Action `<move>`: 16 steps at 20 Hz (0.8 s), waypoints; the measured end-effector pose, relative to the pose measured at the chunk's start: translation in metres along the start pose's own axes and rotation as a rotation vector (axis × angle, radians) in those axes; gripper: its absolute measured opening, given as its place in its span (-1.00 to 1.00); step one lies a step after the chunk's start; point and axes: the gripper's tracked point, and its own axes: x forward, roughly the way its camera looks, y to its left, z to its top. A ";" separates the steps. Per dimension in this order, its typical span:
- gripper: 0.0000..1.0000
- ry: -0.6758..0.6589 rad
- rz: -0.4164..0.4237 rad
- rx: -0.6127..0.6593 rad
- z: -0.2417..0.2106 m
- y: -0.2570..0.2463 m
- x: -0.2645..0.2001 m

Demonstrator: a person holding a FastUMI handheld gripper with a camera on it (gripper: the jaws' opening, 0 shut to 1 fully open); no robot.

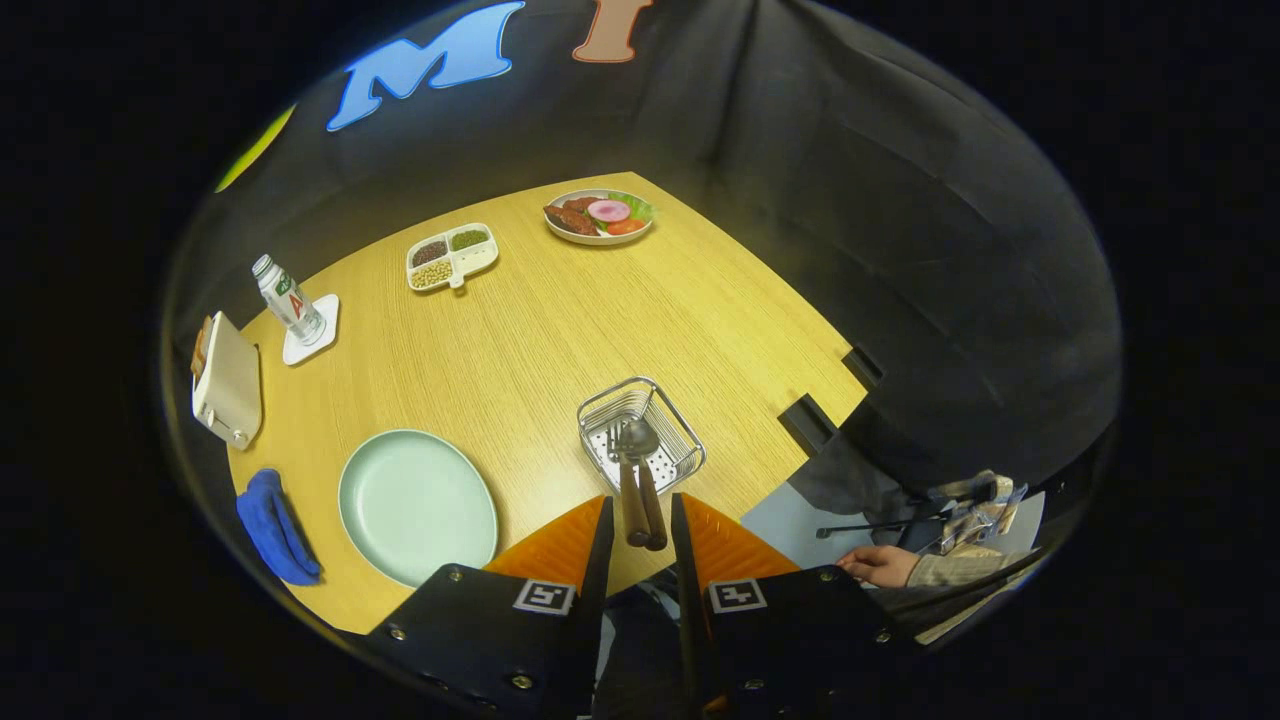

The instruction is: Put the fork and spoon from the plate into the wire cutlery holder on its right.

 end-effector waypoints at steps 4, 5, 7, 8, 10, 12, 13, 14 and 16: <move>-0.31 -0.092 0.030 0.008 0.018 0.004 -0.001; -0.31 -0.125 0.035 0.010 0.025 0.006 -0.002; -0.32 -0.192 0.055 0.007 0.039 0.012 -0.006; -0.31 -0.227 0.065 0.000 0.047 0.014 -0.008; -0.31 -0.310 0.084 -0.017 0.066 0.020 -0.019; -0.31 -0.406 0.118 -0.020 0.088 0.029 -0.033; -0.31 -0.454 0.139 -0.018 0.099 0.035 -0.041; -0.32 -0.502 0.164 -0.017 0.109 0.039 -0.050; -0.32 -0.610 0.225 -0.024 0.131 0.051 -0.071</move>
